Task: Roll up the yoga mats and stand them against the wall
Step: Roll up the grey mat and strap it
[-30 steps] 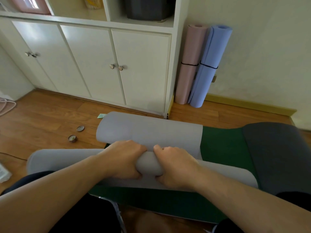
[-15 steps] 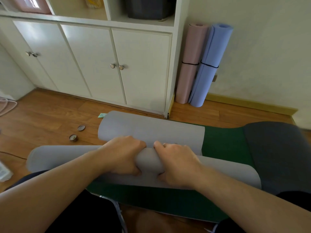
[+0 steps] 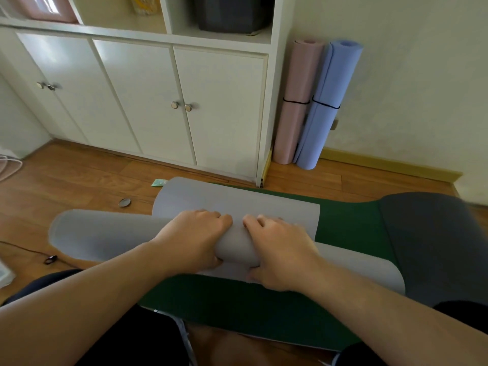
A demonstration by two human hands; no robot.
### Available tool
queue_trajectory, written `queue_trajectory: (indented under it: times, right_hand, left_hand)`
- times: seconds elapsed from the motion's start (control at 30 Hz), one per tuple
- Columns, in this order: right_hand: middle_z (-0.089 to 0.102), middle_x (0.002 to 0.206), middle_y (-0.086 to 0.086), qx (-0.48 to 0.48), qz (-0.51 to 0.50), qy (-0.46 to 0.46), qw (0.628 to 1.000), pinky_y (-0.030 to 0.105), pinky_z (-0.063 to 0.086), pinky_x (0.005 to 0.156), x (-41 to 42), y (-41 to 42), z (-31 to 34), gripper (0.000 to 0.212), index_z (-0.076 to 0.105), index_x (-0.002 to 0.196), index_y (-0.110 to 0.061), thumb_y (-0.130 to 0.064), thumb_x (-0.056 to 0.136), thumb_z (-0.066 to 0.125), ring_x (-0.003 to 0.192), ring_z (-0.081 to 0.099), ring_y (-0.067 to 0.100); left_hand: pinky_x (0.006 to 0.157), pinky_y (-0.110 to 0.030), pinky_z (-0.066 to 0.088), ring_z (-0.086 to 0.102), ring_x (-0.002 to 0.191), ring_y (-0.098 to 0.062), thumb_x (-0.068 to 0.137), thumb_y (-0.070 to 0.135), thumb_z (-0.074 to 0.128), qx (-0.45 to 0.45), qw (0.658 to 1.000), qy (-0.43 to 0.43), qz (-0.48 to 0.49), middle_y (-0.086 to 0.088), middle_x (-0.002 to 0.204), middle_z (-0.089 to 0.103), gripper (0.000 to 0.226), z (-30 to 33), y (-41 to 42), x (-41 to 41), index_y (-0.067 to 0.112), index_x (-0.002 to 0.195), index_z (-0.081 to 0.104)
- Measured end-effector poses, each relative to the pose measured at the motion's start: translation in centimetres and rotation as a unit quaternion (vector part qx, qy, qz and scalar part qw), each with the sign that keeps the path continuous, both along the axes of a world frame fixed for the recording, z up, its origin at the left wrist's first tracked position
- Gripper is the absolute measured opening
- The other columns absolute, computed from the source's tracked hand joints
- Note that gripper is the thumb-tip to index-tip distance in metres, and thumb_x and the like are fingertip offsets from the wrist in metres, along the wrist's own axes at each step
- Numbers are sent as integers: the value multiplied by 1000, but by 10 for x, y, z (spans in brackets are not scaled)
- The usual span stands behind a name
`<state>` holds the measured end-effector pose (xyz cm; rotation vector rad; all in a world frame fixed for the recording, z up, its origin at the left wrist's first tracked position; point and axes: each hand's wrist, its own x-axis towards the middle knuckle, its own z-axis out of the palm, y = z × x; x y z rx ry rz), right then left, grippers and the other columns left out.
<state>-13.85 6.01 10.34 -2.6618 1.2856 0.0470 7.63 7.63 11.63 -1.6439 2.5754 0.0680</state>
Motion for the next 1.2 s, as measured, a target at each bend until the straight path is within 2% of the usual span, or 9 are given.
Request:
queue_trajectory:
  times: [0.07,0.17,0.33,0.47,0.6,0.77,0.9,1.0,1.2]
  right_hand:
    - [59,126,1,-20,7,13,1000,41,50,78,2,5,-3,75,35,134,-28,-49,81,83,112,61,26]
    - [63,117,4,-14,4,3,1000,39,52,75,5,5,-4,56,40,123,-23,-37,85,79,103,65,27]
    - [64,107,5,11,-23,-12,1000,36,50,67,4,-5,2,48,45,113,-23,-36,81,78,92,66,26]
    - [63,111,2,35,-29,-24,999,36,54,70,2,-4,3,53,45,118,-27,-40,80,80,93,64,23]
    - [57,126,2,-21,-14,12,1000,45,56,85,-3,-1,3,77,36,135,-28,-46,78,85,110,60,27]
    - [61,119,5,-28,-10,28,999,45,58,84,-3,-2,1,65,38,127,-25,-36,82,83,104,62,27]
    - [63,111,6,-24,-17,18,999,44,60,79,-6,-9,7,57,43,123,-23,-36,83,80,96,64,27]
    - [62,104,3,-12,-31,3,999,39,58,73,-10,-14,10,54,44,118,-24,-38,80,79,91,64,24]
    - [57,123,-1,-16,-40,23,999,40,54,82,-21,-21,6,75,38,132,-29,-47,75,84,106,60,25]
  left_hand:
    - [91,-33,55,63,100,-10,86,58,69,33,999,6,9,9,117,67,50,-1,-2,1,34,127,52]
    - [90,-31,54,61,99,-9,84,59,70,49,999,13,10,10,116,65,53,-4,0,-2,35,127,50]
    - [103,-37,46,56,112,-18,79,57,77,-75,996,-49,-25,5,127,56,70,-5,4,-11,30,133,42]
    - [98,-34,47,58,110,-19,87,50,74,-82,995,-50,-23,3,126,60,58,-6,2,-13,27,132,44]
    - [91,-30,52,61,103,-13,87,49,73,-18,1000,-1,2,7,119,64,50,-1,-2,-7,29,126,50]
    - [85,-31,56,61,93,-9,81,51,77,67,996,52,34,8,111,65,61,5,-5,-10,34,126,40]
    - [101,-34,48,53,109,-15,80,54,76,-33,999,-16,-10,6,125,54,66,6,2,-21,31,130,40]
    - [103,-40,46,50,117,-24,82,49,78,-100,991,-84,-11,-4,131,48,74,3,-1,-32,23,137,37]
    - [93,-33,52,59,106,-16,84,46,79,-47,999,21,1,4,122,61,59,6,-18,-33,28,128,44]
